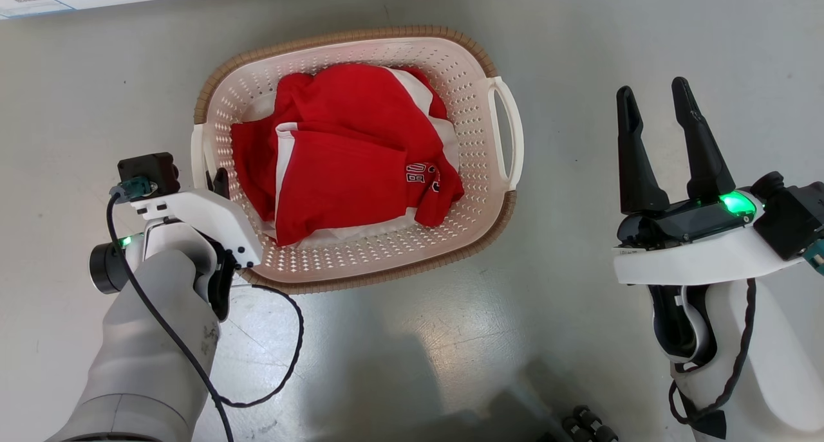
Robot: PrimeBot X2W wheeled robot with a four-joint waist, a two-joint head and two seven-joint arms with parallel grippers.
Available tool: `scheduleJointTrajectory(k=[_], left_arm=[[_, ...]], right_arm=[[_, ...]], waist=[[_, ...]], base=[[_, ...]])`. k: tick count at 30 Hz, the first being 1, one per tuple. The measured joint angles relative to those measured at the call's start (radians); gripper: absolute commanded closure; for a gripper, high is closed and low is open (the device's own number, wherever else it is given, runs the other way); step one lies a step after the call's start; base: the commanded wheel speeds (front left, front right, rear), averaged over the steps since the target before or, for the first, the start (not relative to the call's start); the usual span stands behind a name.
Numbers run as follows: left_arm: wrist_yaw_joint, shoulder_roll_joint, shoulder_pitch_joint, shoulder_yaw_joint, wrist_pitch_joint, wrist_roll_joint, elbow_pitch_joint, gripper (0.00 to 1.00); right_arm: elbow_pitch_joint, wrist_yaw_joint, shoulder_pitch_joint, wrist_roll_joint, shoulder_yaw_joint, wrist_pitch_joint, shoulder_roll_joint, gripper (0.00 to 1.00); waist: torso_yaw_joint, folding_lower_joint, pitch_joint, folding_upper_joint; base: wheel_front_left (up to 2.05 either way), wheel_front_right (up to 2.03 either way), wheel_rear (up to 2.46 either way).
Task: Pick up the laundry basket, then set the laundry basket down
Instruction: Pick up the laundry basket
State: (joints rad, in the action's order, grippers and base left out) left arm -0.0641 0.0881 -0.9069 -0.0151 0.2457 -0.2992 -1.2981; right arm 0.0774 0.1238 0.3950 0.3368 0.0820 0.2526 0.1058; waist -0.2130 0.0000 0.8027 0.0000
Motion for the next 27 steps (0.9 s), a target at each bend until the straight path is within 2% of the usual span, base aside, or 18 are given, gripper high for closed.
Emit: scheduleJointTrajectory(k=[13, 14, 15, 16, 27], left_arm=[[0.011, -0.002, 0.018, -0.007, 0.002, -0.009, 0.000, 1.00], [0.012, -0.002, 0.018, -0.007, 0.002, -0.009, 0.000, 0.73], [0.011, -0.002, 0.018, -0.007, 0.004, -0.010, 0.000, 0.29], [0.011, -0.003, 0.018, -0.008, 0.006, -0.011, 0.001, 0.00], [0.019, -0.015, 0.019, -0.024, 0.007, -0.018, 0.001, 0.00]], right_arm=[[-0.001, 0.000, 0.000, 0.000, -0.002, 0.000, 0.003, 0.00], [-0.001, 0.000, 0.000, 0.000, -0.004, 0.000, 0.004, 0.00], [-0.001, 0.000, 0.000, 0.000, -0.004, 0.000, 0.005, 0.00], [-0.001, 0.000, 0.000, 0.000, -0.004, 0.000, 0.005, 0.00], [0.002, 0.000, 0.000, 0.000, -0.004, 0.000, 0.005, 0.00]], waist=[[0.007, 0.0000, -0.003, 0.0000], [0.008, 0.0000, -0.003, 0.0000], [0.009, 0.0000, -0.004, 0.0000], [0.009, 0.0000, -0.004, 0.0000], [0.011, 0.0000, -0.021, 0.0000]], base=[[0.00, 0.00, 0.00], [0.00, 0.00, 0.00], [0.00, 0.00, 0.00], [0.00, 0.00, 0.00], [0.00, 0.00, 0.00]])
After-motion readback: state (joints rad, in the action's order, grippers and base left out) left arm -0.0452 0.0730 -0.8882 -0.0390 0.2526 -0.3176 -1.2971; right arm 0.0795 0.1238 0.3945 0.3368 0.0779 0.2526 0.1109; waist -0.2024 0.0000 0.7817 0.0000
